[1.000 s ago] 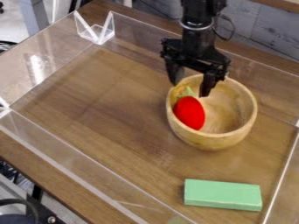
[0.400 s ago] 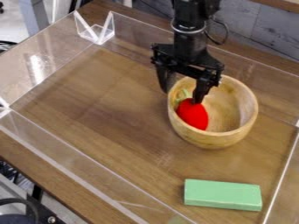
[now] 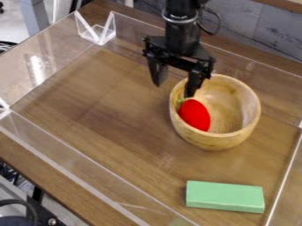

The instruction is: Move the red fruit to the right

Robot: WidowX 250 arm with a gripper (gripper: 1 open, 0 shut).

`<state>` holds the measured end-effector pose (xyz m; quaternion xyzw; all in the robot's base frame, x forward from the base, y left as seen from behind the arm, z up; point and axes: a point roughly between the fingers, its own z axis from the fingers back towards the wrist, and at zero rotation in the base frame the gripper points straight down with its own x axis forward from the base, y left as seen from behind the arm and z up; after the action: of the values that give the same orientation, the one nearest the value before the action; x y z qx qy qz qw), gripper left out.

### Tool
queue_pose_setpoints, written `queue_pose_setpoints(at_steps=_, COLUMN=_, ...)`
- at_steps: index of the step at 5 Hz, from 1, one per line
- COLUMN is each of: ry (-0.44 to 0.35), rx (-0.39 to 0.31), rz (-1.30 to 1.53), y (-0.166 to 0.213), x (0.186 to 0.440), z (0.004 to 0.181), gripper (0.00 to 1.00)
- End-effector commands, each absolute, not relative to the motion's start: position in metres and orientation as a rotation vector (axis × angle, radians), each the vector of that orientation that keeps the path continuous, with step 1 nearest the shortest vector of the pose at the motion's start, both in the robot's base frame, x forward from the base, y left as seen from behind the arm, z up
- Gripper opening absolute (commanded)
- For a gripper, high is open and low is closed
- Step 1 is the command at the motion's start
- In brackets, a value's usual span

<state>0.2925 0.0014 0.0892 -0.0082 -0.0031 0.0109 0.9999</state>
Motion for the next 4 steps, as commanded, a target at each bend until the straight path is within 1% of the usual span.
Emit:
queue_pose_setpoints(at_steps=1, ry=-0.100, rx=-0.008, rz=0.074, y=0.004, x=0.293, z=0.126, gripper=1.00)
queue_pose_setpoints(at_steps=2, ry=-0.129, rx=0.010, rz=0.159, y=0.018, x=0.277, z=0.150, gripper=1.00)
queue_pose_setpoints(at_steps=3, ry=-0.142, rx=0.028, rz=0.220, y=0.041, x=0.266, z=0.157, gripper=1.00)
queue_pose_setpoints(at_steps=4, ry=-0.149, rx=0.022, rz=0.267, y=0.072, x=0.259, z=0.156, gripper=1.00)
